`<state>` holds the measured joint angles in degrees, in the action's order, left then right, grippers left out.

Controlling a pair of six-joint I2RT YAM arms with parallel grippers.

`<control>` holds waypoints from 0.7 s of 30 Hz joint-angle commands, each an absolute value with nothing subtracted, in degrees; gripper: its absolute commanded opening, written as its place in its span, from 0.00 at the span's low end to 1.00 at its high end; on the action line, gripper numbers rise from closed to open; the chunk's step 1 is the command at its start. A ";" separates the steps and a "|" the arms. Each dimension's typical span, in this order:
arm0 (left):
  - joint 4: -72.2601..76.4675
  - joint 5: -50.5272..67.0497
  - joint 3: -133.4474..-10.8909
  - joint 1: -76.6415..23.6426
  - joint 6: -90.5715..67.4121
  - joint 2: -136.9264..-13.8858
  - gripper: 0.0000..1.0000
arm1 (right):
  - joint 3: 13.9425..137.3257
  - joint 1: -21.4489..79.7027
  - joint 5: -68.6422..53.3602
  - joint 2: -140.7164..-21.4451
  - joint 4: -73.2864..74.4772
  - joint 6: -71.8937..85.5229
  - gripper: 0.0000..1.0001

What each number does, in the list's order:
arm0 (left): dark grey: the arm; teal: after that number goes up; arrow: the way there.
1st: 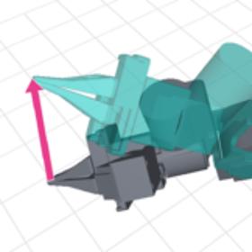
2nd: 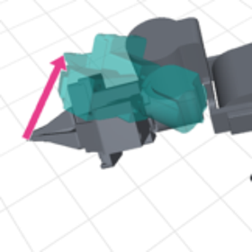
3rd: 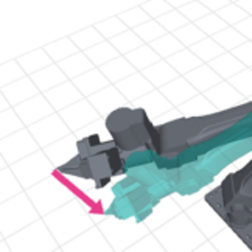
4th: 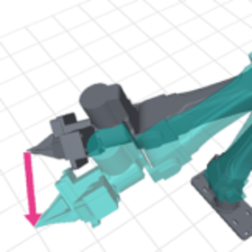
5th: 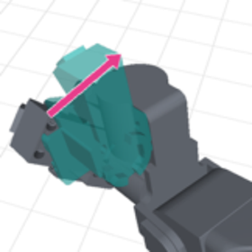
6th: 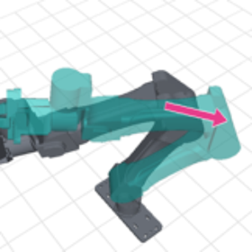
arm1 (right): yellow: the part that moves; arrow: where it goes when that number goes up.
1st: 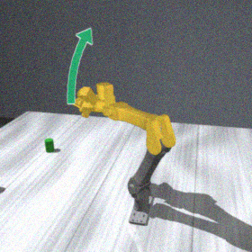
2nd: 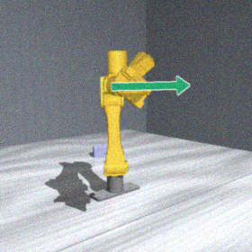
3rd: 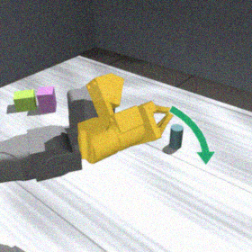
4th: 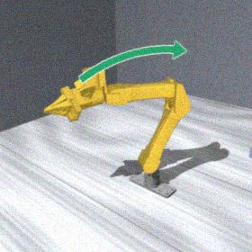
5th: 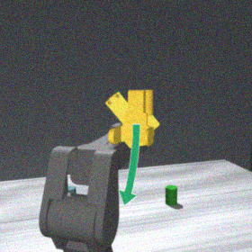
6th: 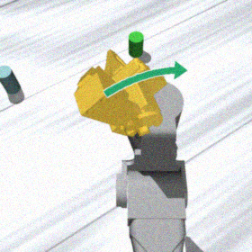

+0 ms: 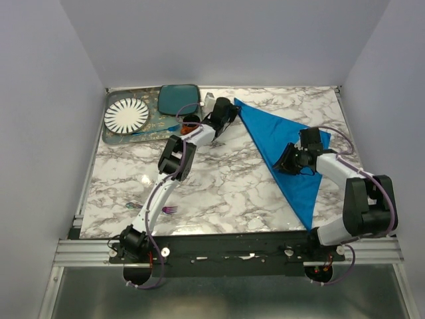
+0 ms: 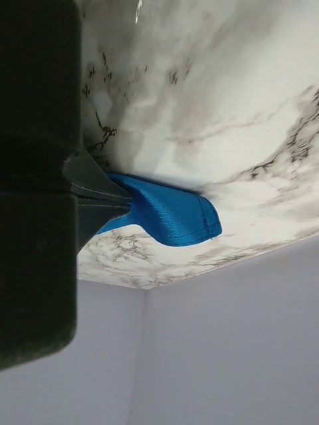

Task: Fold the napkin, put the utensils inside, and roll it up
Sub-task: Fold the napkin

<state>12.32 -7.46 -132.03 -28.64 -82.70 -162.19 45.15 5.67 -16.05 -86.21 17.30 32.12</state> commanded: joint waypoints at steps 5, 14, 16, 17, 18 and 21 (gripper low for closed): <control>6.68 -7.56 -128.32 -26.28 -80.78 -158.73 0.00 | 46.85 4.05 -1.50 -80.78 28.12 37.34 0.43; 8.09 -4.22 -115.85 -26.02 -79.02 -150.39 0.00 | 54.03 -3.95 -2.37 -87.18 28.39 35.42 0.37; 8.52 -3.35 -112.25 -26.10 -79.01 -148.28 0.00 | 56.06 -4.75 -2.72 -90.43 28.65 34.11 0.36; 8.87 -2.73 -111.02 -26.19 -78.84 -147.40 0.00 | 56.86 -5.01 -2.46 -91.31 28.57 33.32 0.36; 9.05 -2.46 -109.09 -26.10 -77.62 -145.83 0.00 | 58.69 -5.44 -2.29 -92.19 28.65 32.88 0.36; 8.70 -2.72 -104.35 -26.28 -74.72 -141.96 0.00 | 61.77 -6.94 -2.98 -96.49 29.18 31.82 0.35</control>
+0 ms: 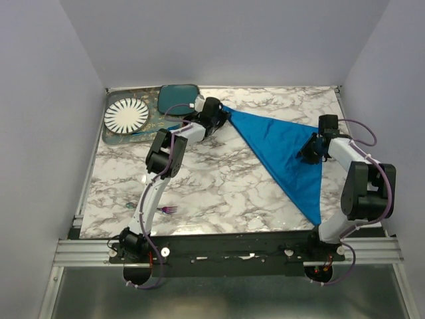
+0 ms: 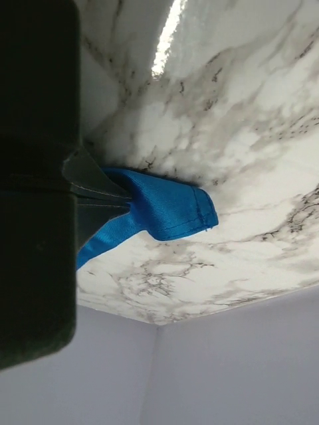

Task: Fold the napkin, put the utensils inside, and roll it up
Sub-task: Fold the napkin

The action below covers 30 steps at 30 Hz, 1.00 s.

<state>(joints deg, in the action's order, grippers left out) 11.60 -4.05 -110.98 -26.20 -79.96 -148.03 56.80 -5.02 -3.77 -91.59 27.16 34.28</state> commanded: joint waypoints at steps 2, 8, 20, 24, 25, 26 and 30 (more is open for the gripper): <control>8.87 -3.34 -101.09 -26.37 -74.18 -139.84 0.00 | 63.27 -7.47 -3.25 -99.38 29.36 31.38 0.34; 8.79 -1.85 -90.19 -26.37 -71.46 -132.99 0.00 | 69.25 -8.00 -0.62 -104.58 31.46 28.74 0.35; 8.43 4.39 -86.84 -26.54 -66.98 -130.08 0.00 | 70.75 -10.90 0.88 -107.40 32.52 27.51 0.34; 10.20 8.00 -89.46 -27.42 -59.78 -128.94 0.00 | 71.36 -10.90 1.14 -106.79 32.17 24.45 0.35; 9.59 7.13 -89.65 -27.86 -56.98 -128.15 0.02 | 71.72 -10.90 0.79 -106.61 32.08 23.82 0.35; 9.15 6.34 -89.74 -28.30 -55.56 -127.27 0.06 | 71.89 -10.81 0.62 -105.74 32.08 23.38 0.35; 7.57 5.10 -91.22 -29.97 -50.46 -122.27 0.31 | 72.07 -9.15 0.96 -102.41 32.25 20.93 0.37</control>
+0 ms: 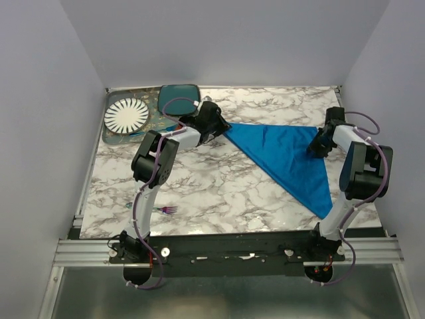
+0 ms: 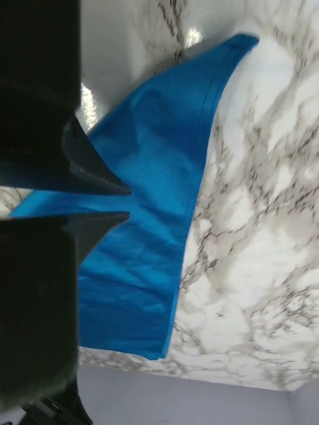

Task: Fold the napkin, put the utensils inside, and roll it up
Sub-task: Fold the napkin

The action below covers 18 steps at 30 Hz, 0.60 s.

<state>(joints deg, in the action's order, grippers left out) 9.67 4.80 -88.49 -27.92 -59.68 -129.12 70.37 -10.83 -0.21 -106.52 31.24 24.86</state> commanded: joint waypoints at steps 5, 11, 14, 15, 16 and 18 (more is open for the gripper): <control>-1.21 5.45 -93.43 -30.15 -45.45 -114.98 0.45 | 70.41 -3.09 1.05 -96.25 33.58 18.64 0.54; -16.41 -2.71 -85.18 -28.48 -37.62 -92.40 0.60 | 65.04 16.41 -4.30 -88.25 29.81 16.35 0.75; -26.17 -7.72 -78.59 -27.16 -37.88 -81.59 0.62 | 65.04 24.50 -11.32 -88.06 27.17 19.68 0.76; -28.45 -9.21 -76.83 -26.46 -37.88 -76.69 0.63 | 65.13 28.70 -14.21 -88.24 26.29 22.91 0.76; -31.61 -10.71 -72.81 -26.02 -37.79 -74.03 0.64 | 65.30 31.26 -15.46 -88.59 25.15 24.07 0.77; -33.65 -12.21 -68.58 -25.14 -37.18 -65.97 0.64 | 65.30 38.19 -17.65 -90.34 21.11 28.44 0.77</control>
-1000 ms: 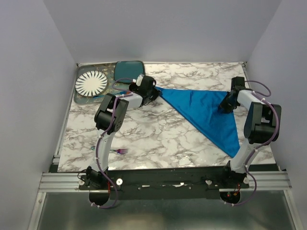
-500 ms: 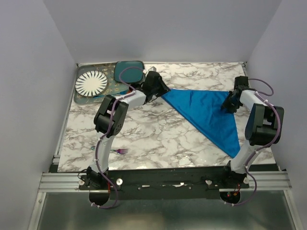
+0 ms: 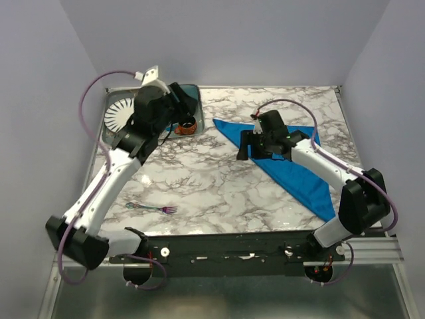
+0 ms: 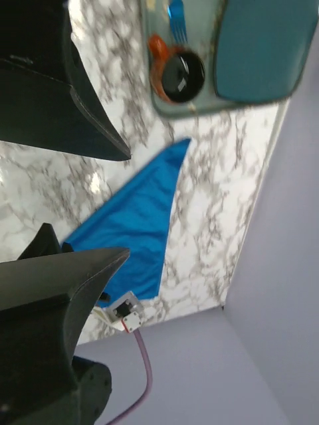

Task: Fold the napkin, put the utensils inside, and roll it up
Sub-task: Grab a utensil with the right arm

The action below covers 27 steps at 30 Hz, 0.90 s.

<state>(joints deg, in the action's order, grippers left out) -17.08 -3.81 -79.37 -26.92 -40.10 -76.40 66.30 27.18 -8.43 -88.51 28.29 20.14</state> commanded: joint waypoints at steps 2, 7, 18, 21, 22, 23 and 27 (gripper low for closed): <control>-35.42 -14.49 -62.69 -24.79 -37.00 -60.41 0.65 | 65.48 42.43 -22.57 -92.62 15.59 31.63 0.77; -36.82 -14.68 -54.86 -23.91 -37.44 -46.33 0.67 | 71.27 55.08 -24.96 -104.56 11.43 38.31 0.77; -36.83 -12.83 -55.72 -23.82 -35.95 -45.18 0.65 | 80.59 61.79 -28.38 -119.44 7.74 44.11 0.71; -36.83 -13.71 -56.86 -23.73 -35.16 -44.83 0.65 | 80.69 61.96 -28.65 -120.76 7.21 45.96 0.67; -36.74 -13.80 -57.04 -23.82 -35.07 -44.65 0.65 | 80.60 62.05 -27.70 -121.20 7.12 46.23 0.66; -36.74 -14.15 -57.04 -23.73 -34.98 -44.56 0.65 | 80.77 61.96 -27.34 -121.55 7.12 46.40 0.64; -36.74 -14.59 -57.39 -23.73 -34.54 -44.03 0.65 | 82.79 61.96 -28.39 -124.54 6.94 48.16 0.51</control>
<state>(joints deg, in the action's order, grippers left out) -36.47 -12.49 -55.83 -24.05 -36.12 -45.10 79.96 61.78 -26.85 -120.99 8.40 45.21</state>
